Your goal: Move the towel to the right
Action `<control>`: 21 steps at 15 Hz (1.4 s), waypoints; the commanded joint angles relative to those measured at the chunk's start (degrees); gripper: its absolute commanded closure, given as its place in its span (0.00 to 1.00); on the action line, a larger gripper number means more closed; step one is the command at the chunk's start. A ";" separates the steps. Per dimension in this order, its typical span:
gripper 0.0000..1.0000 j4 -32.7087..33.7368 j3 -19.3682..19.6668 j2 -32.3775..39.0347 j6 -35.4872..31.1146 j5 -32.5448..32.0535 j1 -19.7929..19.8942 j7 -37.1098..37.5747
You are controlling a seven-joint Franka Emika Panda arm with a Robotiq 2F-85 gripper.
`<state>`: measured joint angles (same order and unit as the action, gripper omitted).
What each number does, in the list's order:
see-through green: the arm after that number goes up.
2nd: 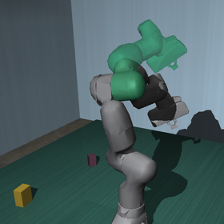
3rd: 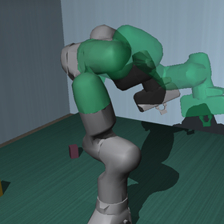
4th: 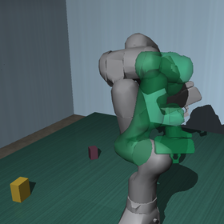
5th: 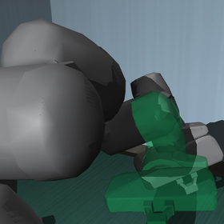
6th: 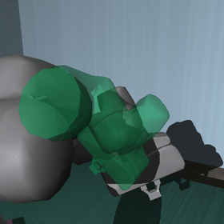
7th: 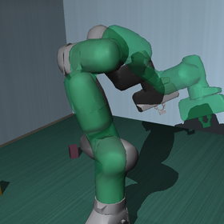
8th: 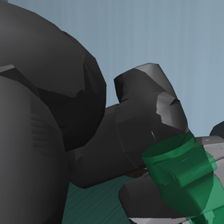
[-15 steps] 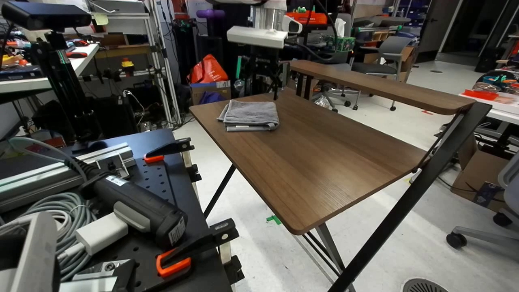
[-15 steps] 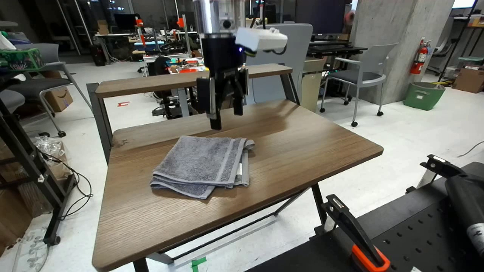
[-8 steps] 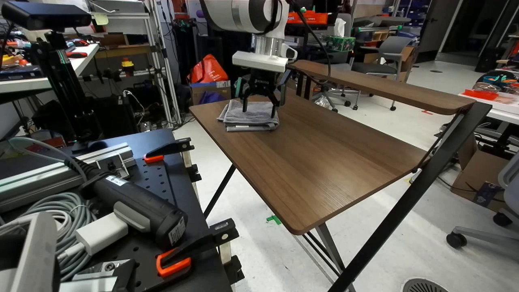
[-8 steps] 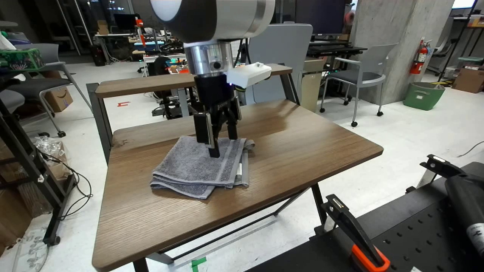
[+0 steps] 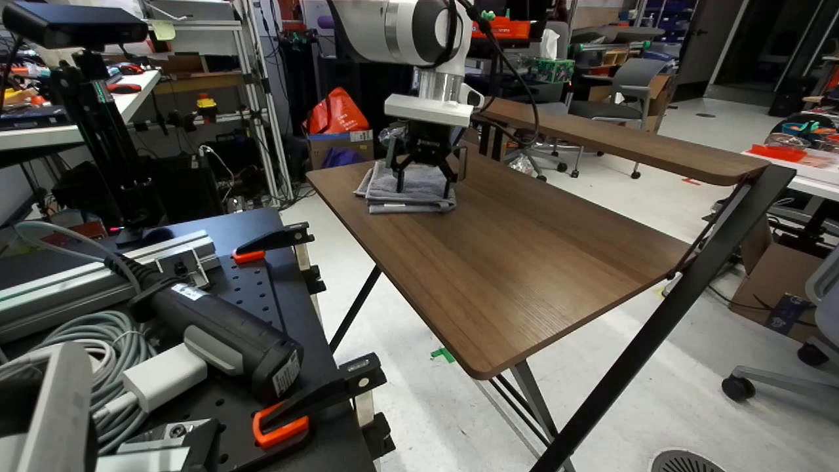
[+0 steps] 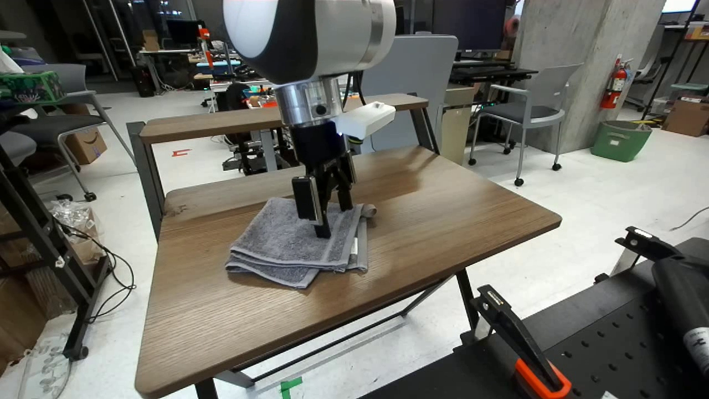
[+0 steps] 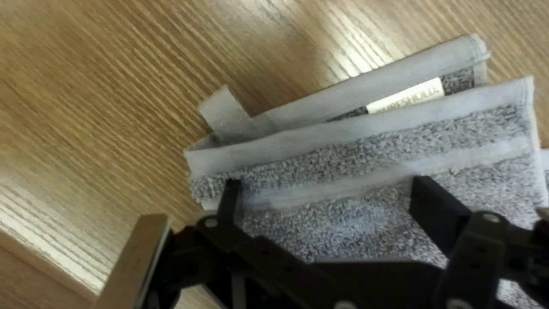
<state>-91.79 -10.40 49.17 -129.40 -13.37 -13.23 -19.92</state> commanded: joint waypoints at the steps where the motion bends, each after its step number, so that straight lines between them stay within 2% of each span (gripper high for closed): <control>1: 0.00 2.29 1.47 1.59 1.40 -1.16 0.29 -0.74; 6: 0.00 2.32 4.40 2.04 1.32 -0.60 3.04 0.17; 15: 0.00 1.15 10.01 1.73 1.04 0.18 11.25 2.73; 21: 0.00 0.73 10.98 0.15 1.63 0.37 13.88 3.73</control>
<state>-91.42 0.37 49.49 -129.18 -13.29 0.17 -17.25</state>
